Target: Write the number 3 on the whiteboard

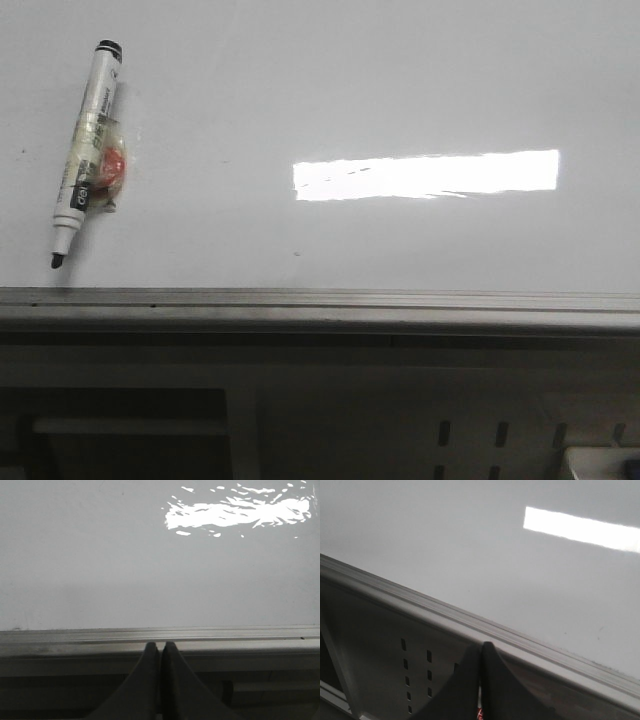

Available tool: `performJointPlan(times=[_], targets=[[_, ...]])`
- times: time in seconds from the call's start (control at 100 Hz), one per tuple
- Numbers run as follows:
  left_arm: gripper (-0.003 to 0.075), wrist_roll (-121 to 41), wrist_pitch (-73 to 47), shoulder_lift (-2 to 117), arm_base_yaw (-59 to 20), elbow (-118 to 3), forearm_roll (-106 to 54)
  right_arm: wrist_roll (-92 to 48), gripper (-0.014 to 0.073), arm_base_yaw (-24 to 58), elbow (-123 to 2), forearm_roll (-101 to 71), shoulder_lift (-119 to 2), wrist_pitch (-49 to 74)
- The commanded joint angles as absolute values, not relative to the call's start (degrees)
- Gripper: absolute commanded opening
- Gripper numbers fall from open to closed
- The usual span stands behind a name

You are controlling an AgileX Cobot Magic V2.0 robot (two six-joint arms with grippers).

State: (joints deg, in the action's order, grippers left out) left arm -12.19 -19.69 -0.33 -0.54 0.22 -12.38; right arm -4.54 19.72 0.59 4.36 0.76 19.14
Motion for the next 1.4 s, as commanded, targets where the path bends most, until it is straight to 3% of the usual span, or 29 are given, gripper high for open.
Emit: performJointPlan(times=[0.0,0.55,0.73,0.86,1.02,1.18,1.29,1.39], targets=[[-0.002,-11.65,-17.04,-1.71,-0.45,2.21,-12.79,-4.54,-0.0054,19.81,2.03,5.38,1.39,18.62],[-0.002,-11.65,-16.28,-1.71,-0.45,2.21,-13.66,-4.54,-0.0054,19.81,2.03,5.38,1.39,18.62],[-0.002,-11.65,-12.2,-1.71,-0.45,2.21,-35.54,-4.54,-0.0054,19.81,2.03,5.53,1.39,18.62],[-0.002,-11.65,-11.93,-1.71,-0.45,2.21,-38.14,-4.54,-0.0054,19.81,2.03,6.02,1.39,17.75],[-0.002,-11.65,-9.59,-1.71,-0.45,2.21,-53.23,-4.54,-0.0054,19.81,2.03,7.76,1.39,9.57],[-0.002,-11.65,-8.12,-1.71,-0.45,2.21,-62.55,-4.54,-0.0054,19.81,2.03,5.38,1.39,-8.94],[-0.002,-11.65,-8.02,-1.71,-0.45,2.21,-64.8,-4.54,-0.0054,19.81,2.03,-4.82,1.39,-20.1],[-0.002,-11.65,-6.8,-1.71,-0.45,2.21,-71.34,-0.83,-0.0054,19.81,1.82,-20.98,1.39,-20.34]])
